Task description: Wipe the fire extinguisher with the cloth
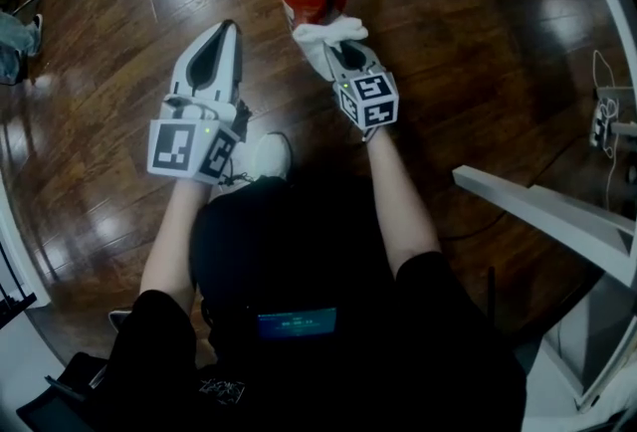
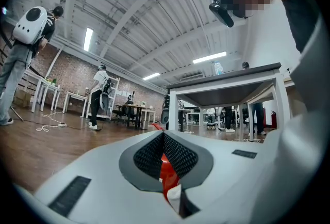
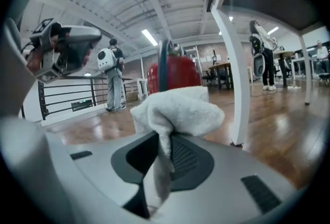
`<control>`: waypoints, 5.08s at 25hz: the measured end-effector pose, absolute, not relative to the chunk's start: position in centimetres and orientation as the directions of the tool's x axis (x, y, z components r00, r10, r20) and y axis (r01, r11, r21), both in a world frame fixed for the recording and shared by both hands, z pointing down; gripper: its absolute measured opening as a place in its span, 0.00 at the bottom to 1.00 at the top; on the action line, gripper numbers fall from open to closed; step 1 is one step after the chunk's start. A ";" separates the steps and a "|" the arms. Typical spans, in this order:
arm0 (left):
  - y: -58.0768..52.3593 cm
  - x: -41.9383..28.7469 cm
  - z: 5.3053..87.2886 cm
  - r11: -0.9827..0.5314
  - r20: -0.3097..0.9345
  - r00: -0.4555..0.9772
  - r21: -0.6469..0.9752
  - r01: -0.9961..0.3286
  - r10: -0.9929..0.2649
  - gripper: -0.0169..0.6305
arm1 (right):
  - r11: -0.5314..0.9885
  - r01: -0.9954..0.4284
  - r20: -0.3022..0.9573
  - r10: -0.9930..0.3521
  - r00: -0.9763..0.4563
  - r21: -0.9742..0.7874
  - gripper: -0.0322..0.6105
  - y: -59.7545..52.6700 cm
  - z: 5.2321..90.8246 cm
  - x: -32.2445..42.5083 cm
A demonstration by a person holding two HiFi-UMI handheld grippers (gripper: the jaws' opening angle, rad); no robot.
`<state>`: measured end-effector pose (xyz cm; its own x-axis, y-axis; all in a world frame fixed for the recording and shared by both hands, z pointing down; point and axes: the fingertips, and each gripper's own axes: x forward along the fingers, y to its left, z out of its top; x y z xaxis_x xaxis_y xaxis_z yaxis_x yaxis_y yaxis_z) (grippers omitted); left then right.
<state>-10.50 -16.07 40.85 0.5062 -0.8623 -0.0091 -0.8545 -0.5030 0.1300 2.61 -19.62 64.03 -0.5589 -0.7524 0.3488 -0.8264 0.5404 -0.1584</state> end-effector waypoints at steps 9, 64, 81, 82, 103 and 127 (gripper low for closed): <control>-15.6 -11.2 41.0 -0.498 -0.008 0.501 0.132 -0.857 -0.865 0.03 | 0.486 -0.848 0.517 -0.680 -0.520 -0.213 0.17 -19.8 71.8 2.2; 9.9 -8.6 -17.4 -0.541 0.077 0.567 0.216 -0.813 -0.820 0.03 | 0.419 -0.895 0.177 -0.879 -0.442 -0.154 0.17 13.9 -12.1 9.1; 21.9 -9.7 -22.3 -0.516 0.040 0.535 0.217 -0.829 -0.844 0.03 | 0.420 -0.898 0.155 -0.886 -0.437 -0.129 0.17 23.9 -16.2 10.2; 22.0 -9.7 -22.4 -0.515 0.044 0.536 0.218 -0.829 -0.843 0.02 | 0.420 -0.898 0.156 -0.886 -0.438 -0.133 0.17 24.1 -16.4 10.1; 22.3 -9.6 -23.6 -0.563 0.042 0.582 0.200 -0.802 -0.812 0.03 | 0.424 -0.897 0.106 -0.893 -0.437 -0.126 0.17 24.3 -20.4 4.1; 24.4 -9.1 -24.5 -0.568 0.018 0.581 0.183 -0.802 -0.814 0.03 | 0.423 -0.900 0.104 -0.895 -0.433 -0.108 0.17 26.1 -20.7 4.8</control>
